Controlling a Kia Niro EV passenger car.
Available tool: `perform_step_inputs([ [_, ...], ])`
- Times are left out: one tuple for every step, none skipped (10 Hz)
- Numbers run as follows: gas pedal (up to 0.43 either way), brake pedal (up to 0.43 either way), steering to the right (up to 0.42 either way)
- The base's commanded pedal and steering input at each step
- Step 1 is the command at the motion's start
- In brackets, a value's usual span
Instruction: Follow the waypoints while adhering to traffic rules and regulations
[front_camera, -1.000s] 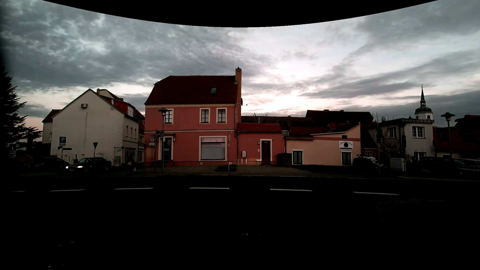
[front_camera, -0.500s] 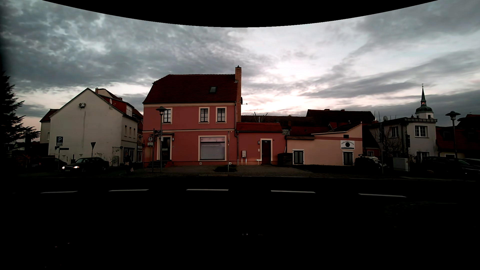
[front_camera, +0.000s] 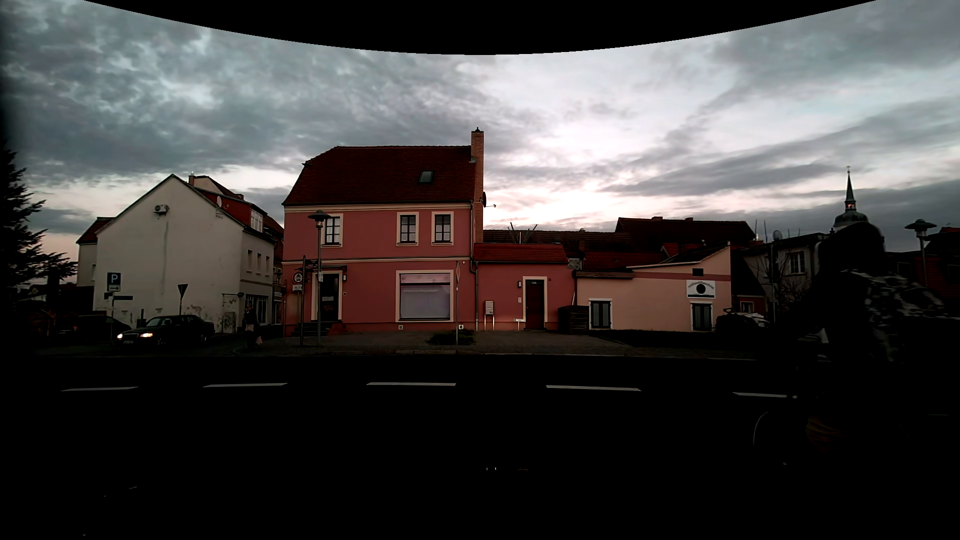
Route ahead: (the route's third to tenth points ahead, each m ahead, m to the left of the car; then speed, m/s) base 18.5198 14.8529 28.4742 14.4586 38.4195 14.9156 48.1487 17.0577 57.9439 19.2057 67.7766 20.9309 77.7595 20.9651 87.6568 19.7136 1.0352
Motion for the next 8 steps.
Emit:
perform_step_inputs([
  [0.000, 0.067, -0.079],
  [0.000, 0.073, -0.080],
  [0.000, 0.079, -0.080],
  [0.000, 0.079, -0.080],
  [0.000, 0.079, -0.080],
  [0.000, 0.085, -0.080],
  [0.000, 0.091, -0.080],
  [0.000, 0.091, -0.080],
])
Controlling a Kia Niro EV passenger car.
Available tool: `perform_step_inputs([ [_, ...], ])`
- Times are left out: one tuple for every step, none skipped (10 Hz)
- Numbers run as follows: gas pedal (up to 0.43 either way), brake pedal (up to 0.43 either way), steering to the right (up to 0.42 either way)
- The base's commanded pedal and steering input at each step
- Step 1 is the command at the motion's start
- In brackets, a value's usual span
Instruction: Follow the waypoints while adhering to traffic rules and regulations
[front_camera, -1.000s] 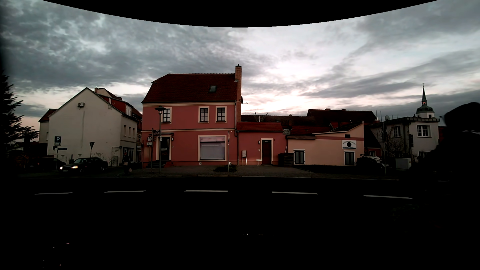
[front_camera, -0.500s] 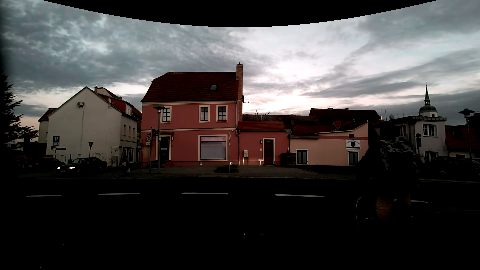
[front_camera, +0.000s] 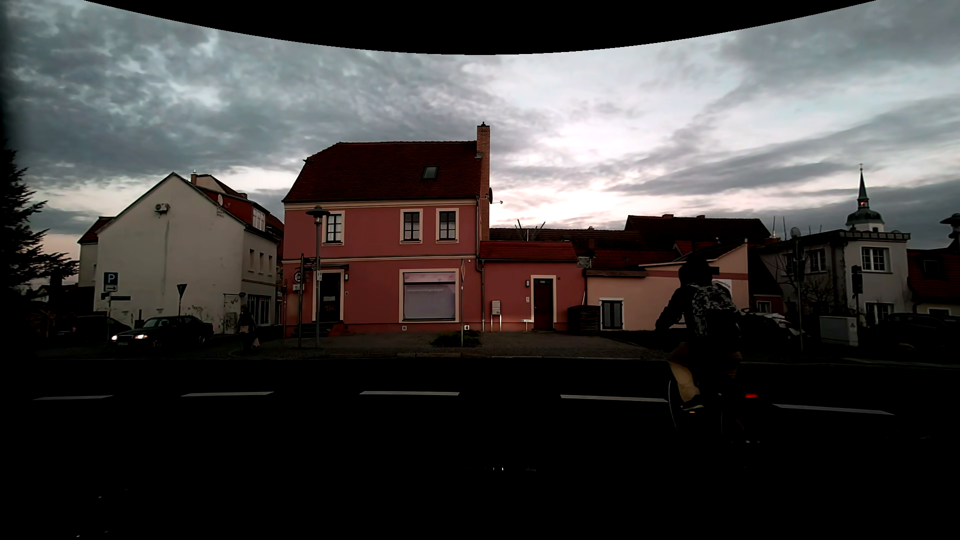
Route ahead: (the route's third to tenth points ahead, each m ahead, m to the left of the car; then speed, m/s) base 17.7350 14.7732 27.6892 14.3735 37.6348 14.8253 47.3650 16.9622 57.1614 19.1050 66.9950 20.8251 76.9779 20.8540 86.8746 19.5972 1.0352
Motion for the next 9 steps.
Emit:
perform_step_inputs([
  [0.000, 0.091, -0.080],
  [0.000, 0.098, -0.080],
  [0.000, 0.098, -0.080],
  [0.000, 0.098, -0.080],
  [0.000, 0.104, -0.078],
  [0.000, 0.104, -0.072],
  [0.000, 0.098, -0.069],
  [0.000, 0.104, -0.066],
  [0.000, 0.104, -0.061],
])
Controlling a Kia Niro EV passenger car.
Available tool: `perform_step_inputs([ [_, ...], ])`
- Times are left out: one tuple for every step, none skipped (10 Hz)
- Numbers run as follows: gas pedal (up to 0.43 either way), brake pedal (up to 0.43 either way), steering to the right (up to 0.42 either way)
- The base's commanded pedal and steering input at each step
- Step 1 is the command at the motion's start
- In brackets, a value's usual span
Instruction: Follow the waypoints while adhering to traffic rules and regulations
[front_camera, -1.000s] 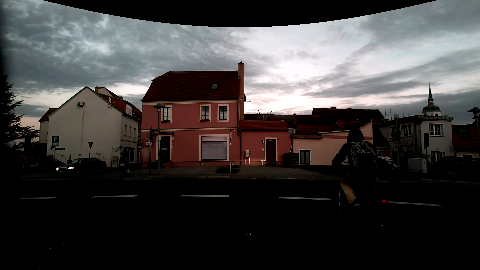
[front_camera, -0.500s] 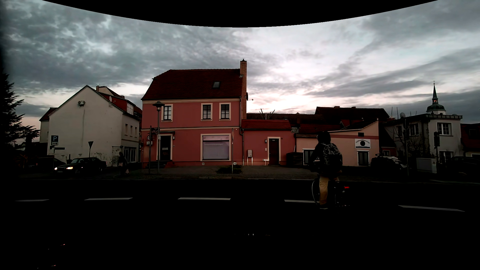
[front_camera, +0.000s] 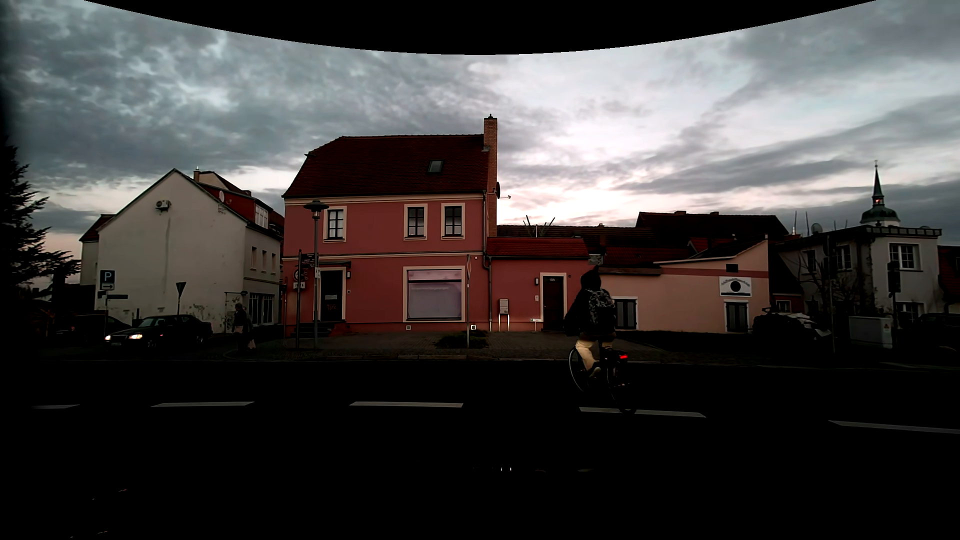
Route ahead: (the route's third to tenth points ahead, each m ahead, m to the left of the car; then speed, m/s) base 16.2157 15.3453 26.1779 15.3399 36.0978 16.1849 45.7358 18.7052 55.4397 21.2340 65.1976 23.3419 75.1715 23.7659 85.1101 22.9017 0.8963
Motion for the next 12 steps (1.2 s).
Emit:
perform_step_inputs([
  [0.000, 0.104, -0.061],
  [0.000, 0.104, -0.059],
  [0.000, 0.104, -0.055],
  [0.000, 0.104, -0.053],
  [0.000, 0.104, -0.051],
  [0.000, 0.098, -0.051],
  [0.000, 0.098, -0.051],
  [0.000, 0.085, -0.051],
  [0.000, 0.079, -0.050],
  [0.000, 0.073, -0.051],
  [0.000, 0.067, -0.051],
  [0.000, 0.073, -0.051],
])
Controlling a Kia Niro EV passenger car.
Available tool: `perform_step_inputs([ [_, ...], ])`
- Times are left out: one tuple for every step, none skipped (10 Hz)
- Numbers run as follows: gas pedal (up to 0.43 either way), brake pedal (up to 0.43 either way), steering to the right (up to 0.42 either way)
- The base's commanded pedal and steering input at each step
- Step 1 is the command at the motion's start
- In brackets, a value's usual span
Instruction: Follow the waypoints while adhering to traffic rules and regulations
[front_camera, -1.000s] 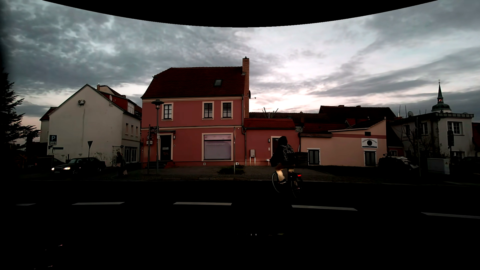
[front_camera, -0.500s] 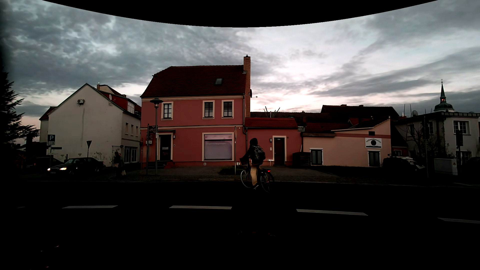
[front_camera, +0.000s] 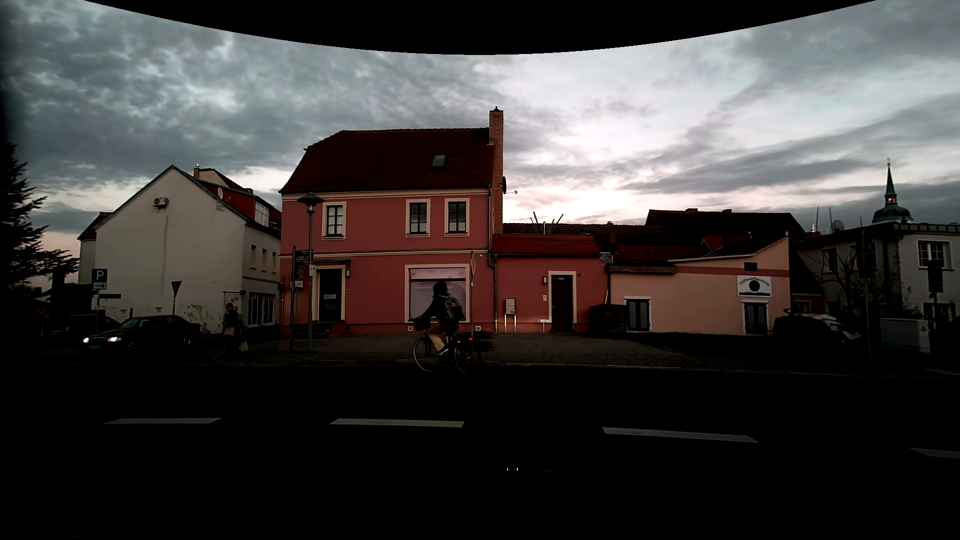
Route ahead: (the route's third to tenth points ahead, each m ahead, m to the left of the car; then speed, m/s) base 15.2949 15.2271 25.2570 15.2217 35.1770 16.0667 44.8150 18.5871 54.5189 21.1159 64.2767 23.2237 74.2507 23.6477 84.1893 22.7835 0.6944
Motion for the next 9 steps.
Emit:
perform_step_inputs([
  [0.000, 0.079, -0.051],
  [0.000, 0.085, -0.051],
  [0.000, 0.085, -0.051],
  [0.000, 0.085, -0.051],
  [0.000, 0.091, -0.051],
  [0.000, 0.091, -0.051],
  [0.000, 0.091, -0.051],
  [0.000, 0.073, -0.051],
  [0.000, 0.006, -0.051],
])
